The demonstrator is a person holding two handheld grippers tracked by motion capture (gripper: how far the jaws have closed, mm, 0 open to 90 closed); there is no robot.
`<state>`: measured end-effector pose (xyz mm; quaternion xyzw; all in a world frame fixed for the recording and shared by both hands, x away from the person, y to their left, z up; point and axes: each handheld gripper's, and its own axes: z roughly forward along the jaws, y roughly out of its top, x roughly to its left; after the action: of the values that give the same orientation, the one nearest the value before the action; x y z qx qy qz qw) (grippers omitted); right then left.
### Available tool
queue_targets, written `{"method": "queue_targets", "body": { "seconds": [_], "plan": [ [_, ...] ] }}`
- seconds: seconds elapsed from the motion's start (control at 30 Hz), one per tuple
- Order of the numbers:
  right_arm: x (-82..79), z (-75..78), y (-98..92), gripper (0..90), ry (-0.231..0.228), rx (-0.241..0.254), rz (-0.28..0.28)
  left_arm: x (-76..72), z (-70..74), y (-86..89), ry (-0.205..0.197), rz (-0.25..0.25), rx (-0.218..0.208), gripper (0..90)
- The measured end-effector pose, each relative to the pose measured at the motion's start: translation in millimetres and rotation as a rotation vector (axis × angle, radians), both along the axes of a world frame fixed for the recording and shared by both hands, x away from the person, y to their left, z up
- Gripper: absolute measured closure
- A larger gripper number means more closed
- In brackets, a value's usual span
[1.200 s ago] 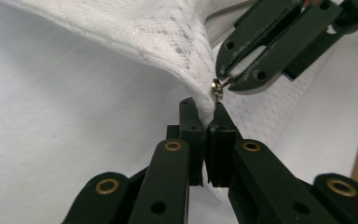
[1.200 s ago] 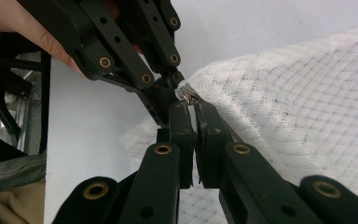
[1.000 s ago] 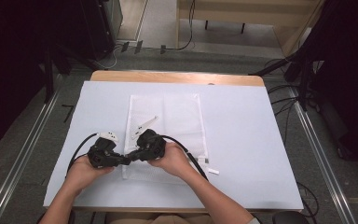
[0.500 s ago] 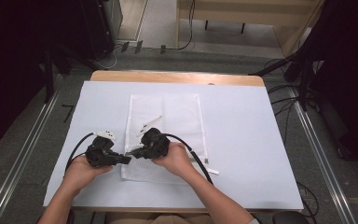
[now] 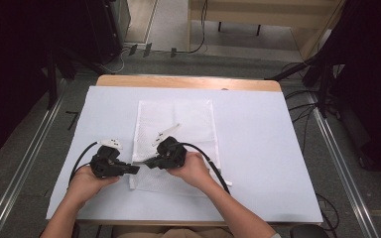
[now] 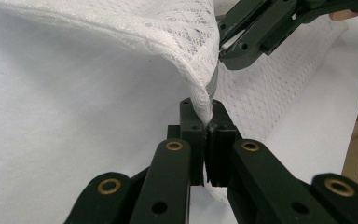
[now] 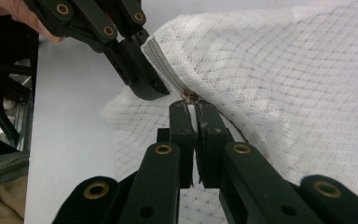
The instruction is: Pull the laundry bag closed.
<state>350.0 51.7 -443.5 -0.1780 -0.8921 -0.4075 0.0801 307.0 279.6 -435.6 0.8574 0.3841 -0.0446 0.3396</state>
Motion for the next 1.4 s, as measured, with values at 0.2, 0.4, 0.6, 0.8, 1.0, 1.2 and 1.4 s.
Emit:
{"method": "queue_targets", "body": {
  "seconds": [0.2, 0.4, 0.6, 0.8, 1.0, 1.2, 1.4],
  "plan": [
    [-2.0, 0.7, -1.0, 88.7, -0.007, 0.002, 0.005, -0.2, -0.3, 0.3, -0.002, -0.004, 0.001, 88.7],
    [-0.8, 0.1, -5.6, 88.7, -0.009, -0.021, -0.013, -0.2, -0.6, 3.1, 0.005, 0.002, -0.007, 88.7],
    [-1.0, -0.5, -13.8, 88.7, 0.003, -0.008, -0.010, -2.8, -0.8, 0.4, -0.006, -0.007, -0.013, 88.5],
    [2.6, -1.3, -23.0, 88.7, 0.011, -0.026, -0.023, -3.1, -0.9, 2.4, -0.004, -0.001, -0.015, 88.4],
    [-1.3, 4.0, -30.6, 88.7, -0.014, -0.039, -0.008, -4.7, 0.5, -1.7, -0.015, -0.009, -0.018, 88.3],
    [-2.7, 2.3, -34.5, 88.7, -0.012, -0.010, -0.010, -5.0, 1.4, -1.9, -0.016, -0.014, -0.010, 88.3],
    [1.5, 0.6, -39.8, 88.6, 0.000, -0.013, -0.030, -4.1, 0.7, 1.7, -0.013, -0.006, -0.008, 88.3]
  ]
}}
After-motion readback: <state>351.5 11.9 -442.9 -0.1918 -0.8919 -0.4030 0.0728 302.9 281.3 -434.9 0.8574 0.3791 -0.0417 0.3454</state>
